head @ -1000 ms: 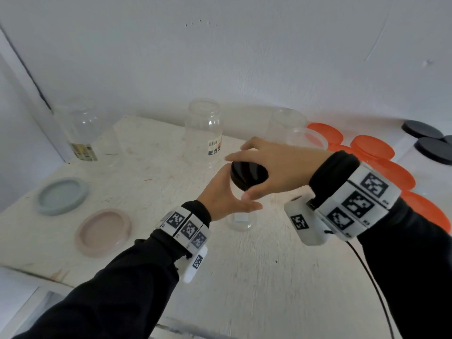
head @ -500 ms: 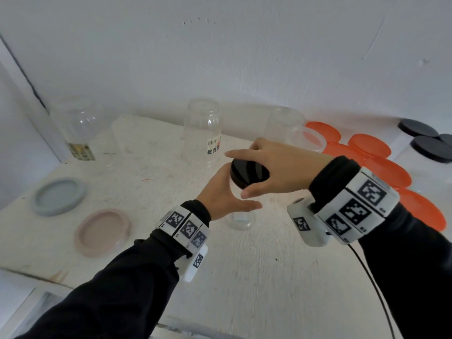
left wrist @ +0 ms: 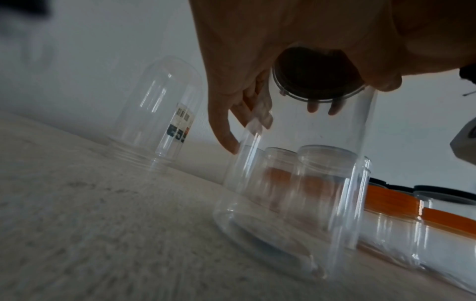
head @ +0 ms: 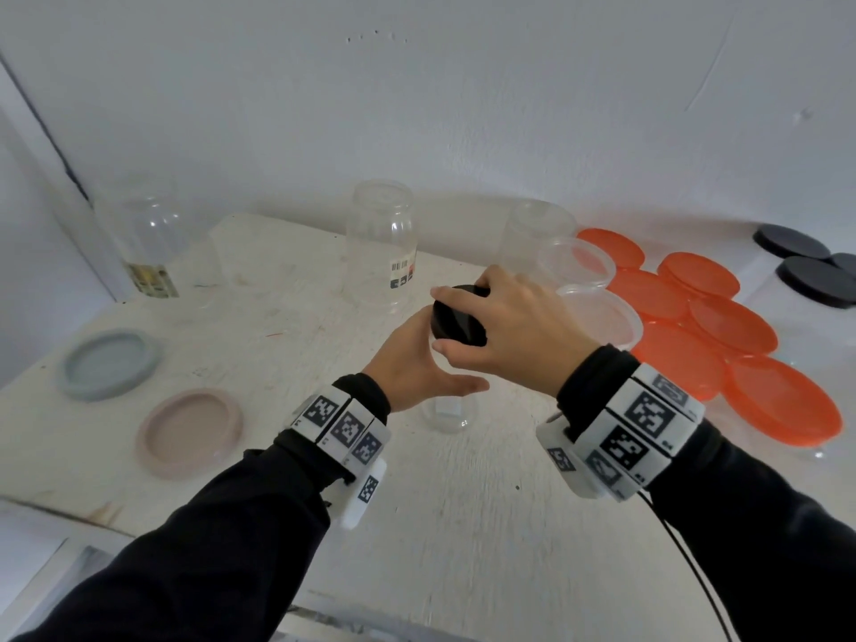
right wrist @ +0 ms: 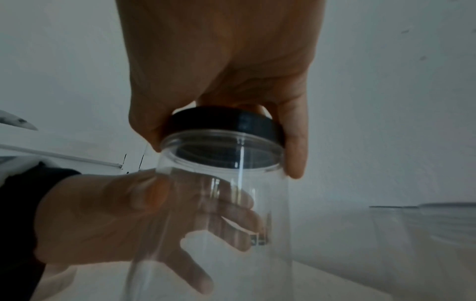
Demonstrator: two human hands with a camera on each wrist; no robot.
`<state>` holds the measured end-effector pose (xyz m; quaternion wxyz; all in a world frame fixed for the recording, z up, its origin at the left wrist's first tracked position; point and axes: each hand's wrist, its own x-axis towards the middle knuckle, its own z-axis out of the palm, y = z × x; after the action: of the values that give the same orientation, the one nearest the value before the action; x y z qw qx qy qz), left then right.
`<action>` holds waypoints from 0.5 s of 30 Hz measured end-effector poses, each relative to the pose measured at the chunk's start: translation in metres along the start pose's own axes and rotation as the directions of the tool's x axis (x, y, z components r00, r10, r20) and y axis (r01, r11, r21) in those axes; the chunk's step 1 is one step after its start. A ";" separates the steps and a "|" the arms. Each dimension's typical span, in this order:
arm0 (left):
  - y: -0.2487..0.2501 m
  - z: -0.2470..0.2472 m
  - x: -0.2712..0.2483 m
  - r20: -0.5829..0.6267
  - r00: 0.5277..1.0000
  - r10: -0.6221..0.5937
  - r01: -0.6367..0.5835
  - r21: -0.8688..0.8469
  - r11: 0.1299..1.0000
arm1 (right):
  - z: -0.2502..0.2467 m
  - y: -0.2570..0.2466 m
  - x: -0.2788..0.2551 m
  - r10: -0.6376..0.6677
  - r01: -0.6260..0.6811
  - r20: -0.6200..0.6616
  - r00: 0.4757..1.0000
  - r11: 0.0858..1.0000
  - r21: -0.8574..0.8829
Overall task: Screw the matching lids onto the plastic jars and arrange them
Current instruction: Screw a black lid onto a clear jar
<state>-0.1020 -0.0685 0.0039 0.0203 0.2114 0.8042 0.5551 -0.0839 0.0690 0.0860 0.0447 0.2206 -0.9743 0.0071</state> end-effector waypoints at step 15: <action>0.031 0.064 -0.020 0.228 0.974 -0.022 0.034 -0.049 0.998 | -0.015 0.046 -0.086 0.046 -0.057 0.082 0.996 0.989 0.138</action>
<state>-0.0574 -0.0102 0.0030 0.1255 0.2614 0.7846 0.5479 -0.0255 0.1475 0.0935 -0.0094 0.1979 -0.9778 0.0678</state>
